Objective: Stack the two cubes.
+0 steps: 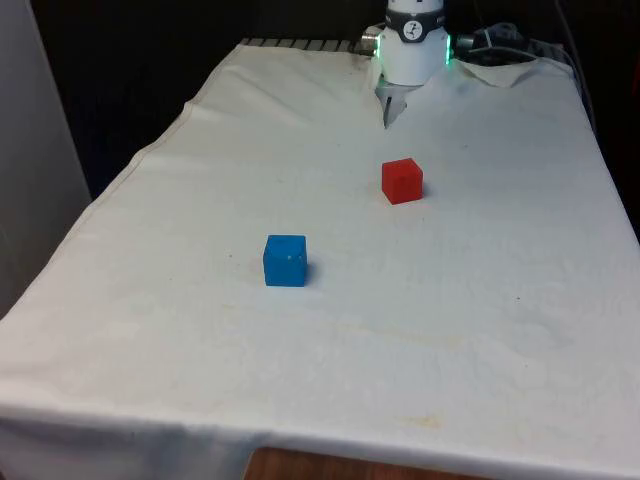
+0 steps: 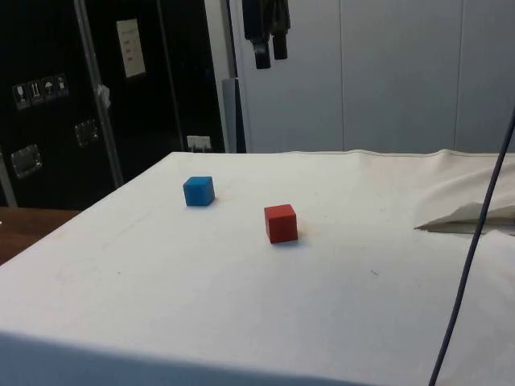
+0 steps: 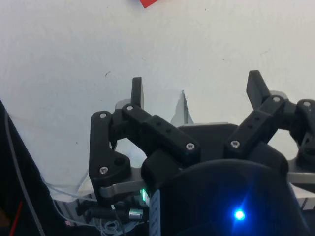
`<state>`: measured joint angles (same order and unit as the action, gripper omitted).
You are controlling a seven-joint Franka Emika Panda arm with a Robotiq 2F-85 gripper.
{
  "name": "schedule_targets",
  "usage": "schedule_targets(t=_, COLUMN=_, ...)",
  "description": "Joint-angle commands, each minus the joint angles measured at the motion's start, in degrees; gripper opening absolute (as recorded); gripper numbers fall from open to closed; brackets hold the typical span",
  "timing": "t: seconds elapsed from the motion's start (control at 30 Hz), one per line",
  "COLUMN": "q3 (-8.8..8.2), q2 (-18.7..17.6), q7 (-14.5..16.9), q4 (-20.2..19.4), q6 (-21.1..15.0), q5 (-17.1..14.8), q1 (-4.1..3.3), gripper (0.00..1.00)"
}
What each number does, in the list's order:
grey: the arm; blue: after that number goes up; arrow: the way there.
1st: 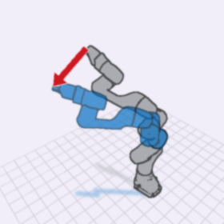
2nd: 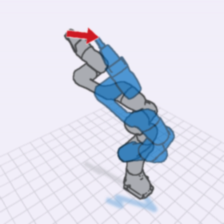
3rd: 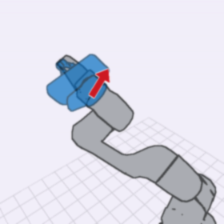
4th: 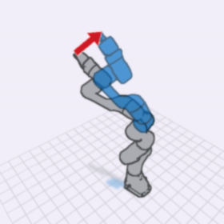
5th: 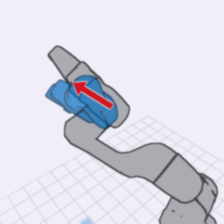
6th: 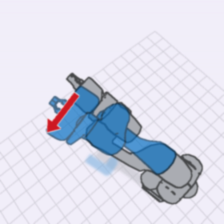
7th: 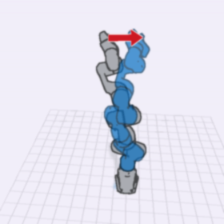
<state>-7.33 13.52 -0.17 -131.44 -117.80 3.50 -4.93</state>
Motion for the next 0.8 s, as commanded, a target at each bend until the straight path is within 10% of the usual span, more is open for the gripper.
schedule_targets(t=0.0, q3=0.06, q2=0.0, q7=0.0, q4=0.0, q6=0.0, q5=0.0, q1=0.0, gripper=1.0)
schedule_targets(t=0.77, q3=-0.11, q2=-6.5, q7=1.4, q4=5.8, q6=-1.7, q5=-0.7, q1=0.0, gripper=1.0)
